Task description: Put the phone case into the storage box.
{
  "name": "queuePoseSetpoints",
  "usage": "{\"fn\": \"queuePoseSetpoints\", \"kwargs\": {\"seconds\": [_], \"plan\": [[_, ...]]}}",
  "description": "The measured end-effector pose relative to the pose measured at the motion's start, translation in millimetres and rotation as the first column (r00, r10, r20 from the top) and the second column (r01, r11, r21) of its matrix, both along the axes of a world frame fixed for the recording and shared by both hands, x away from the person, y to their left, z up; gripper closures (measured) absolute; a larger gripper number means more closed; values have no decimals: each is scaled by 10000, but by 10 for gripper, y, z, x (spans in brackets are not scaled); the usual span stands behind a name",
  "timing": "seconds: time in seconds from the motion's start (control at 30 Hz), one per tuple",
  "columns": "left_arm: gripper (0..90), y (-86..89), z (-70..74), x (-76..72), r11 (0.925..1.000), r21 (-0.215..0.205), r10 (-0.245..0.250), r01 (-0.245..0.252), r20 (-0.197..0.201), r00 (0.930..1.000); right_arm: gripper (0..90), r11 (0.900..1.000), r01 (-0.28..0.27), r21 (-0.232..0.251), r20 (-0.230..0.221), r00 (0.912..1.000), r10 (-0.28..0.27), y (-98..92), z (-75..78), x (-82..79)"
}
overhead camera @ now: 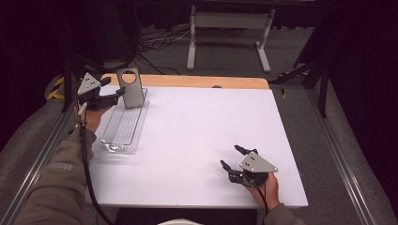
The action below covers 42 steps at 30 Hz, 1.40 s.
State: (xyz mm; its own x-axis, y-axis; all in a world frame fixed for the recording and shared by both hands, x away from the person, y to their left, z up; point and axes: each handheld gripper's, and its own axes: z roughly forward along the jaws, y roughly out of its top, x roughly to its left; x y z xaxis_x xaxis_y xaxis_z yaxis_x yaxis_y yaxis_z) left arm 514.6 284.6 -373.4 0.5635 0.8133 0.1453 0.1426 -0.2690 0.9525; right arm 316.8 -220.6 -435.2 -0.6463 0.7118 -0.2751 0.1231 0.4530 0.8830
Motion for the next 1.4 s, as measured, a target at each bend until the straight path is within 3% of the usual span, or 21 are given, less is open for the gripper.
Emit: {"fn": "queuePoseSetpoints", "kwargs": {"seconds": [0.5, 0.97, 1.4], "plan": [[251, -44, 14, -233, 9993, -203, -323, 327, 190, 9993, 297, 10000, -30, 67, 161, 9999, 29, -30, 39, -14], [140, -85, 70, -388, 9994, -226, -272, 280, 337, 9991, 295, 9995, -24, 327, 260, 9997, 15, -68, 74, -19], [77, -195, 67, -542, 9946, -597, -839, 854, 274, 9961, 293, 9994, -80, 330, 237, 9997, 73, -72, 76, -16]]}}
